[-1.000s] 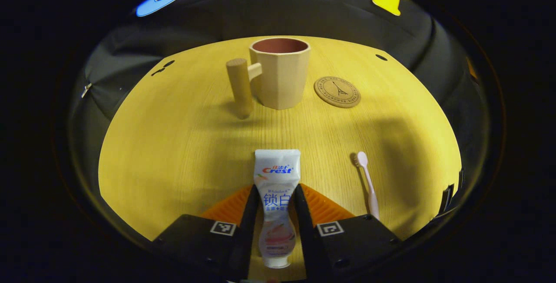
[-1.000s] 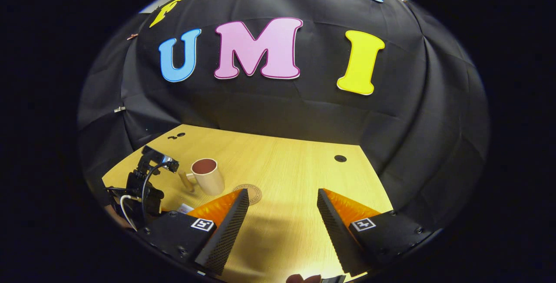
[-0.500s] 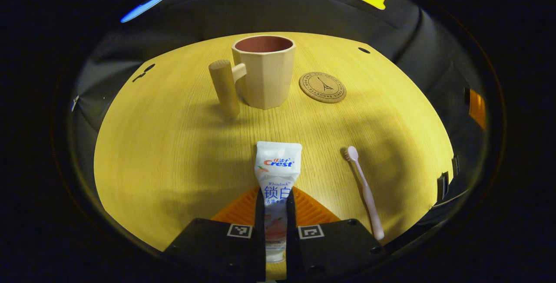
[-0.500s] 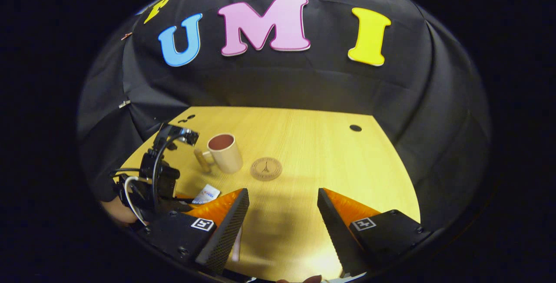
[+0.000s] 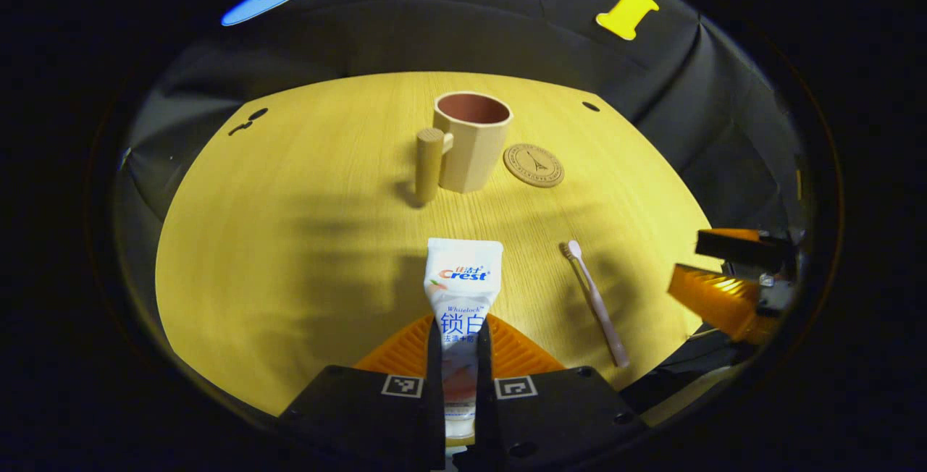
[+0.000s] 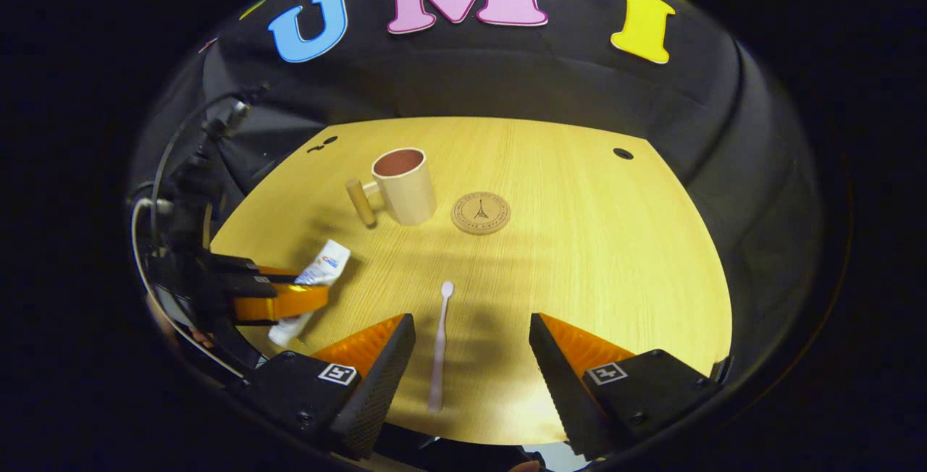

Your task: Put the toothbrush and toothpaste on the desktop into the cup, then pick up the cup and place it on the coaster on the desktop.

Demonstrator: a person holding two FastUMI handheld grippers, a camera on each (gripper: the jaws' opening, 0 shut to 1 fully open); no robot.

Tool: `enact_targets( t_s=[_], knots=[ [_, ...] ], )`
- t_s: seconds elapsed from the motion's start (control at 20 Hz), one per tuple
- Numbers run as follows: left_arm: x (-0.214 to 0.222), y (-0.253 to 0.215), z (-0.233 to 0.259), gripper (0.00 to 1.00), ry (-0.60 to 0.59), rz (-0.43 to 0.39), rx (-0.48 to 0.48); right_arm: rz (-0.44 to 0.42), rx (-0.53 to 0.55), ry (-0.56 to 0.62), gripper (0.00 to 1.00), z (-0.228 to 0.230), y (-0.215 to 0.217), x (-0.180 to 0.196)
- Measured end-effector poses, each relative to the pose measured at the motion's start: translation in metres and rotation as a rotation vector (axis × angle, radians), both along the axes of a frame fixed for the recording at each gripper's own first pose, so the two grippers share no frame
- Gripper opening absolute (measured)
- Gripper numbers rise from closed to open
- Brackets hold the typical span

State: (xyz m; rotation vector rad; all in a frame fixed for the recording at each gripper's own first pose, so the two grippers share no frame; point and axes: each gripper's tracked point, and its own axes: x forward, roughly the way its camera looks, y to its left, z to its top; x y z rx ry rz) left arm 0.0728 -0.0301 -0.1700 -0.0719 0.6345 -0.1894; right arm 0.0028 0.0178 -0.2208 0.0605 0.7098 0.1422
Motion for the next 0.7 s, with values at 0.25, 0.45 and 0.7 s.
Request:
enact_targets(
  t_s=[0.25,0.45,0.7],
  knots=[
    [-0.024,0.025,0.023,0.22,-0.052,0.002,-0.028,0.034,-0.056,0.078,0.98,-0.034,0.018,0.002],
    [-0.041,0.046,0.030,0.21,-0.066,0.012,-0.045,0.036,-0.086,0.135,0.97,-0.059,0.025,0.004],
    [-0.056,0.069,0.030,0.21,-0.076,0.033,-0.051,0.006,-0.064,0.217,0.85,-0.082,0.032,0.009]
  ],
)
